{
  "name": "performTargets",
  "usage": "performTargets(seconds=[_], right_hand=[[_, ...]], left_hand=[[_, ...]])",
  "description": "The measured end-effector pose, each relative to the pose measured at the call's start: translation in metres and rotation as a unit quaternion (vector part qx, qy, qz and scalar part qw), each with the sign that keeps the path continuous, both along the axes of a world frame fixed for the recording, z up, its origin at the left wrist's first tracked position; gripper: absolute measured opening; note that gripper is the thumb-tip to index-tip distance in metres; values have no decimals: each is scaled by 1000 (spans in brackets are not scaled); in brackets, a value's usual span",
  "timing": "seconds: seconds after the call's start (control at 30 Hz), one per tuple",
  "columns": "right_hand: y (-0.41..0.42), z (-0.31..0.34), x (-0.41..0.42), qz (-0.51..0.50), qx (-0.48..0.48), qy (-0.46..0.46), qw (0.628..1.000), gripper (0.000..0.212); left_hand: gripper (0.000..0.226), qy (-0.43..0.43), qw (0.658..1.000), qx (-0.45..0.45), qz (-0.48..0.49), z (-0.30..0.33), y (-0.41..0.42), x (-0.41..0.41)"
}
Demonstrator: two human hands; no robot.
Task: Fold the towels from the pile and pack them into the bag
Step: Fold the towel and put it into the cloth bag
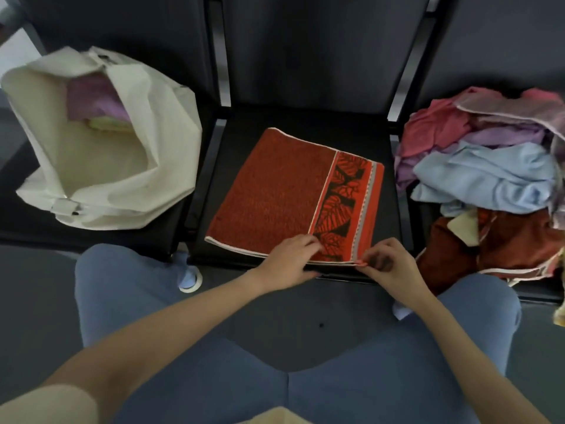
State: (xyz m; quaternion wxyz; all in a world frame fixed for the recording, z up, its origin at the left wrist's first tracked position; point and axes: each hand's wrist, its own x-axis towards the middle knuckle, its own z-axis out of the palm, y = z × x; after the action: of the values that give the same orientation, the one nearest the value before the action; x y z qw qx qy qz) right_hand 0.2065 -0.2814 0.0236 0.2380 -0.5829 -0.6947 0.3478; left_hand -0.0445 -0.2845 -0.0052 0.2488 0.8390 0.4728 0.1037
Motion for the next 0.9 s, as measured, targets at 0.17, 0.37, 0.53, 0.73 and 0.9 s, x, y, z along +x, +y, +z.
performTargets(seconds=[0.17,0.37,0.53,0.73,0.9], right_hand=[[20,7,9,56,-118,58,990,29],[98,-1,12,-76,-167,42,982,10],[184,-59,14,-260,-113,-28,959,81],[200,-50,-12,-281,-109,-94,949,66],[180,-28,-2,-334,-53,31,940,37]], left_hand=[[32,-31,999,-10,30,-1,17,47],[21,-70,997,-15,39,2,24,44],[16,-73,993,-49,78,21,29,39],[15,-111,947,-251,167,40,33,37],[14,-186,864,-425,195,54,29,43]])
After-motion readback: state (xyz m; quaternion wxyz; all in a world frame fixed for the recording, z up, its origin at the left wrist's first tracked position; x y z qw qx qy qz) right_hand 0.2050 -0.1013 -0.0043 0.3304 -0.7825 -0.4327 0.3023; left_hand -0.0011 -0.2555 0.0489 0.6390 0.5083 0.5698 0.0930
